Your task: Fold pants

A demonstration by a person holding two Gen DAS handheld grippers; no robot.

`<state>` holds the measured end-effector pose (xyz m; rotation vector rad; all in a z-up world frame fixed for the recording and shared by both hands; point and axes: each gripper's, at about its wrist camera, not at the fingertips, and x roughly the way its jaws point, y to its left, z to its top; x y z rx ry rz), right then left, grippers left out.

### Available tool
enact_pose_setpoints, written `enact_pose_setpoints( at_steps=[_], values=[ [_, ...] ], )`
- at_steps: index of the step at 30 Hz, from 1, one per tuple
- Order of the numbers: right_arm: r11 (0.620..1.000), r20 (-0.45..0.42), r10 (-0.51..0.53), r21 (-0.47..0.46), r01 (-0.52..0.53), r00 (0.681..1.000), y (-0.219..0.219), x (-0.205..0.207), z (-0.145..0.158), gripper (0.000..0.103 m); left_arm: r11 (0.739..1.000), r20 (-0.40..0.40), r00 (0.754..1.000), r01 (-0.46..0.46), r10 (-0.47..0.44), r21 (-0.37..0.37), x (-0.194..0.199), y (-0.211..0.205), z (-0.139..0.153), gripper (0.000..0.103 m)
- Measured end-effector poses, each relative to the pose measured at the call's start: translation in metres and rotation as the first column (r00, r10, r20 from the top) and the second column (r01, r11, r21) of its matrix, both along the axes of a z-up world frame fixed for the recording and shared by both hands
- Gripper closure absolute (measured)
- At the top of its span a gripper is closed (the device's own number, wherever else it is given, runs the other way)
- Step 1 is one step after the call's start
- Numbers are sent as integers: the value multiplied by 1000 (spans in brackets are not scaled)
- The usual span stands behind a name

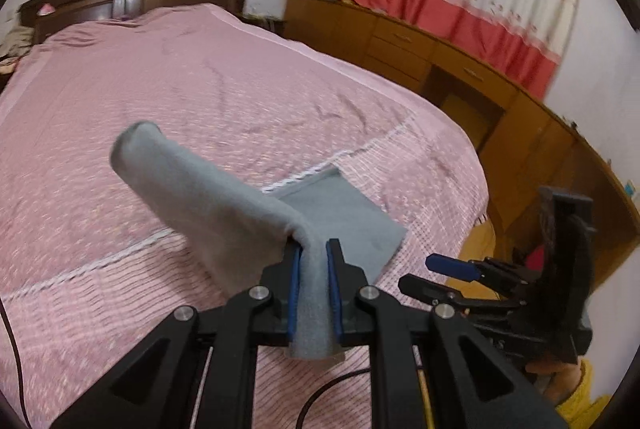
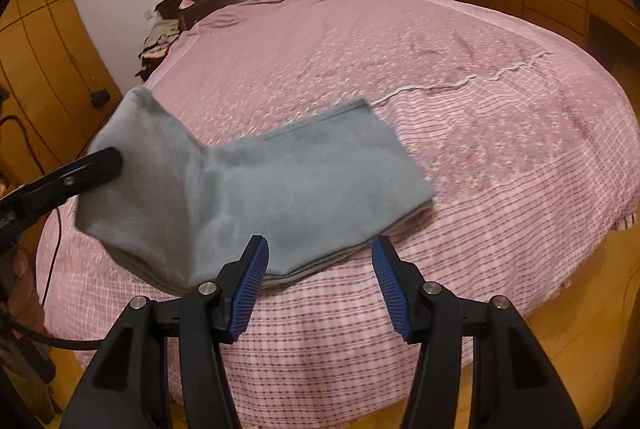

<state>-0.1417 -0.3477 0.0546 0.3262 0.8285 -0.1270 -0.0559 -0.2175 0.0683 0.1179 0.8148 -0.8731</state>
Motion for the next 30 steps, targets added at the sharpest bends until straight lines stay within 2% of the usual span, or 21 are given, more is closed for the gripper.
enact_pose_setpoints(
  at_steps=[7, 11, 16, 19, 21, 26, 27, 30],
  values=[
    [999, -10, -42, -5, 41, 999, -19, -7, -6, 47, 992, -55, 994, 102, -98, 76, 13, -62, -32, 90],
    [998, -32, -68, 5, 68, 997, -32, -9, -14, 47, 981, -70, 993, 107, -97, 159, 16, -93, -61, 90],
    [996, -56, -85, 13, 86, 995, -42, -10, -22, 47, 975, -131, 987, 114, -90, 191, 23, -110, -86, 90],
    [996, -71, -91, 19, 92, 993, -45, -8, -27, 47, 971, -127, 987, 124, -99, 205, 21, -108, -83, 87],
    [996, -78, -87, 19, 89, 993, -46, -5, -29, 47, 969, -126, 986, 130, -105, 211, 19, -103, -76, 80],
    [998, -91, -69, 0, 70, 993, -44, 4, -29, 47, 971, -105, 988, 133, -114, 197, 13, -79, -52, 74],
    [998, -92, -66, -5, 65, 994, -44, 6, -28, 47, 975, -100, 990, 116, -98, 191, 14, -72, -47, 70],
    [998, -92, -57, -18, 56, 994, -43, 10, -23, 47, 986, -101, 994, 62, -46, 154, 21, -50, -38, 69]
  ],
)
